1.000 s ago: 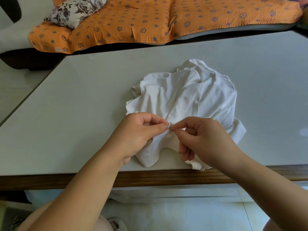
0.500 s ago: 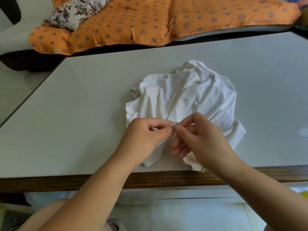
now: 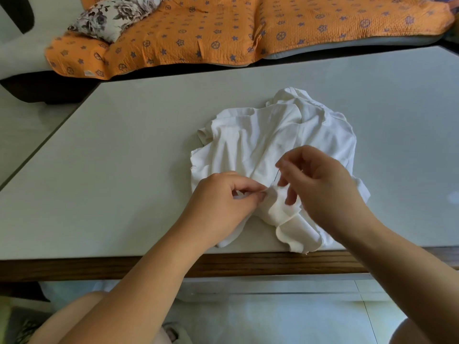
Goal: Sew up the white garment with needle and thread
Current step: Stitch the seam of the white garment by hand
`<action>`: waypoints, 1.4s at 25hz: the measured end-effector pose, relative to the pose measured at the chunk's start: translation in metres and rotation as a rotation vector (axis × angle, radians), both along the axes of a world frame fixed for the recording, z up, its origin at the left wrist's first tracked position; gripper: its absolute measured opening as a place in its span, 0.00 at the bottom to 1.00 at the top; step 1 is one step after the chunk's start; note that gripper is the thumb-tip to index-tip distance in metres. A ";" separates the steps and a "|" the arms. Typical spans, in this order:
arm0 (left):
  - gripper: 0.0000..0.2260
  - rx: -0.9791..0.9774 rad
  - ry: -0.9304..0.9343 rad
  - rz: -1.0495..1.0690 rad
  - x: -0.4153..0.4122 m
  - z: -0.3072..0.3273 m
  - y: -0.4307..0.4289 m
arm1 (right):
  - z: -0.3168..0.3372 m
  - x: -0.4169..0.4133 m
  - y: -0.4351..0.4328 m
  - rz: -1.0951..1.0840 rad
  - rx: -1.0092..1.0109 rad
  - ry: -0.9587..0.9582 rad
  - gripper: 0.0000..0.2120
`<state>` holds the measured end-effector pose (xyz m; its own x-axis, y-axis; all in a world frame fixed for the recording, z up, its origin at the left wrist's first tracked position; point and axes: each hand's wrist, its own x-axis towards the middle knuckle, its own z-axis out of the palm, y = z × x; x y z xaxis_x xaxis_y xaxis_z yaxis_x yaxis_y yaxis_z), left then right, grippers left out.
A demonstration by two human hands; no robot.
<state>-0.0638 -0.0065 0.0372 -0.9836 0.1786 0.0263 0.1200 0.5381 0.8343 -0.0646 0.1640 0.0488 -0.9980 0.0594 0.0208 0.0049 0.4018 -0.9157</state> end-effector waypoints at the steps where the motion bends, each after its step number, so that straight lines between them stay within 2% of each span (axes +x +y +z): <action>1: 0.03 0.003 -0.008 -0.002 0.000 0.000 -0.001 | 0.002 -0.004 0.003 -0.025 -0.087 -0.014 0.05; 4: 0.03 0.049 -0.060 -0.009 0.000 0.002 -0.002 | 0.010 -0.013 0.009 -0.006 -0.547 -0.166 0.06; 6: 0.04 0.094 -0.108 -0.015 0.001 0.005 -0.001 | 0.013 -0.016 0.014 0.026 -0.755 -0.236 0.06; 8: 0.05 0.114 -0.138 -0.019 0.002 0.007 -0.001 | 0.015 -0.018 0.017 0.069 -0.882 -0.253 0.07; 11: 0.06 0.120 -0.163 -0.019 0.002 0.007 -0.001 | 0.014 -0.021 0.019 0.076 -0.932 -0.166 0.08; 14: 0.04 0.126 -0.188 -0.008 0.002 0.007 -0.002 | 0.012 -0.020 0.018 0.039 -0.795 -0.075 0.04; 18: 0.04 0.107 -0.195 -0.018 0.001 0.007 -0.004 | 0.012 -0.004 0.011 0.195 -0.270 -0.145 0.03; 21: 0.05 0.096 -0.197 -0.037 -0.001 0.009 -0.008 | 0.007 0.003 0.009 0.247 -0.076 -0.167 0.03; 27: 0.03 0.067 -0.165 -0.030 -0.004 0.014 -0.016 | 0.010 0.007 0.017 0.240 -0.020 -0.134 0.09; 35: 0.03 0.160 -0.222 -0.015 -0.006 0.013 -0.016 | 0.014 0.008 0.020 0.325 0.037 -0.204 0.09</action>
<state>-0.0694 -0.0229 0.0506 -0.9658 0.2036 -0.1603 -0.0682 0.3972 0.9152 -0.0569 0.1843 0.0630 -0.9485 -0.2582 -0.1835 0.0518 0.4451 -0.8940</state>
